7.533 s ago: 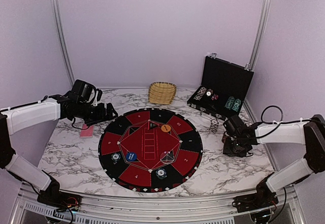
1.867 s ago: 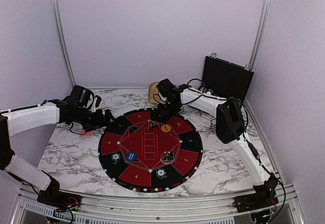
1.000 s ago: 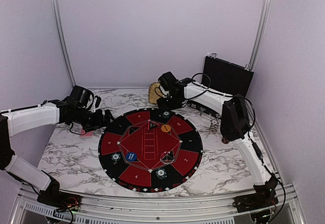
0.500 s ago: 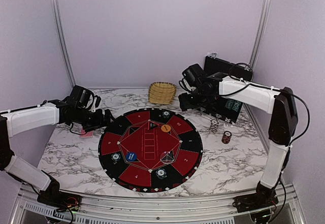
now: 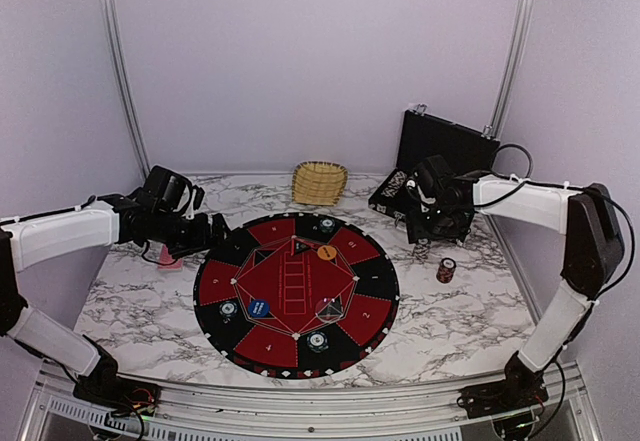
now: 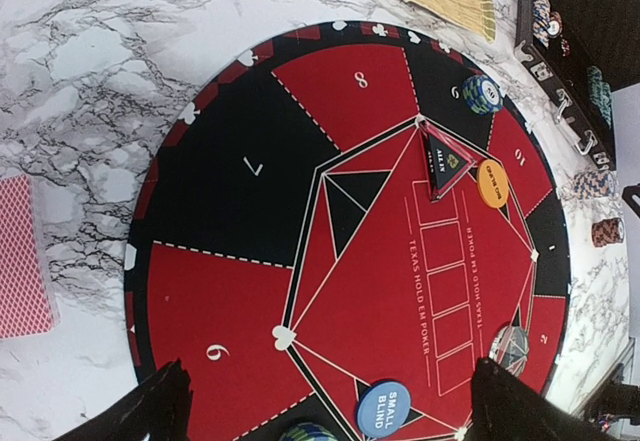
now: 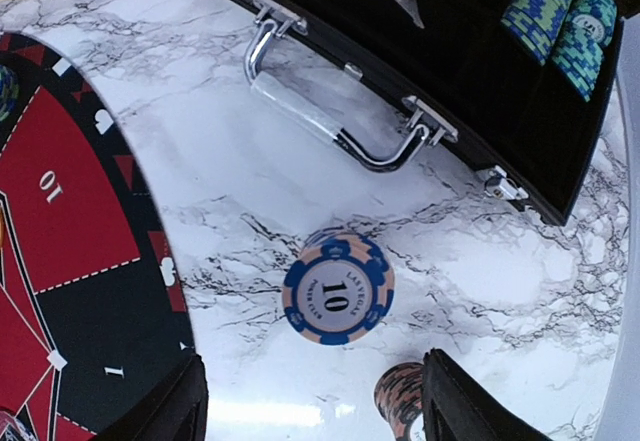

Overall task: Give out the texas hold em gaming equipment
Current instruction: Pick up the pile of poker chips from the pile of poker chips.

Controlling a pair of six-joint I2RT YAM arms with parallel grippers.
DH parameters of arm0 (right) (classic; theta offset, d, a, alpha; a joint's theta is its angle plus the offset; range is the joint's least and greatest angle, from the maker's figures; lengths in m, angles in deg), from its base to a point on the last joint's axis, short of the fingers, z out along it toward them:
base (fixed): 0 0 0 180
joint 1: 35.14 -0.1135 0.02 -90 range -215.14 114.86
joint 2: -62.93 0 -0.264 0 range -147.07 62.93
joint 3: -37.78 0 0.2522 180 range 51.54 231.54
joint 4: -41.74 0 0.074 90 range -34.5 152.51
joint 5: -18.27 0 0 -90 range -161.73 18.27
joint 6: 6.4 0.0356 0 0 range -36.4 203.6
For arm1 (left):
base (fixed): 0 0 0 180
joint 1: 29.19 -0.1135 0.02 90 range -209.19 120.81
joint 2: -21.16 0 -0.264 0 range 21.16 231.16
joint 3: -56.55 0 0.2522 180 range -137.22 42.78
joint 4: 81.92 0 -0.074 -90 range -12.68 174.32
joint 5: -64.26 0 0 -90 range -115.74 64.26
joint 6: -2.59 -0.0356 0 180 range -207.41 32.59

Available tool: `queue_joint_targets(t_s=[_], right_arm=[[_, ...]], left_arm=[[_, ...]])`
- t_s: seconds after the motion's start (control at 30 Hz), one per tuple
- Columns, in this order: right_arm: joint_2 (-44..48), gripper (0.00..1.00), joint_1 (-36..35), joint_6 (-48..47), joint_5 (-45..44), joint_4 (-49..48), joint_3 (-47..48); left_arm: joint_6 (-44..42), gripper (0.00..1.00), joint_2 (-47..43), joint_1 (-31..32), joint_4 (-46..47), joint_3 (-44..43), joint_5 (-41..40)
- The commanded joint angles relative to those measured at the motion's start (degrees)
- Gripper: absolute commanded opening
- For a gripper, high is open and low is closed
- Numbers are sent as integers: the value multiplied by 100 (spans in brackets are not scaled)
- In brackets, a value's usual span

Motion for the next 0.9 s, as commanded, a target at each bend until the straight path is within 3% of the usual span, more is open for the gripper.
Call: queue_joint_targets(t_s=[0.0, 0.43, 0.87], right_arm=[[-50, 73, 152, 11, 121, -367, 32], [-641, 81, 388, 20, 316, -611, 113], [-964, 74, 587, 72, 417, -763, 202]], left_arm=[[52, 99, -49, 41, -144, -184, -151], [12, 99, -39, 50, -197, -191, -224], [-18, 99, 69, 55, -199, -261, -224]])
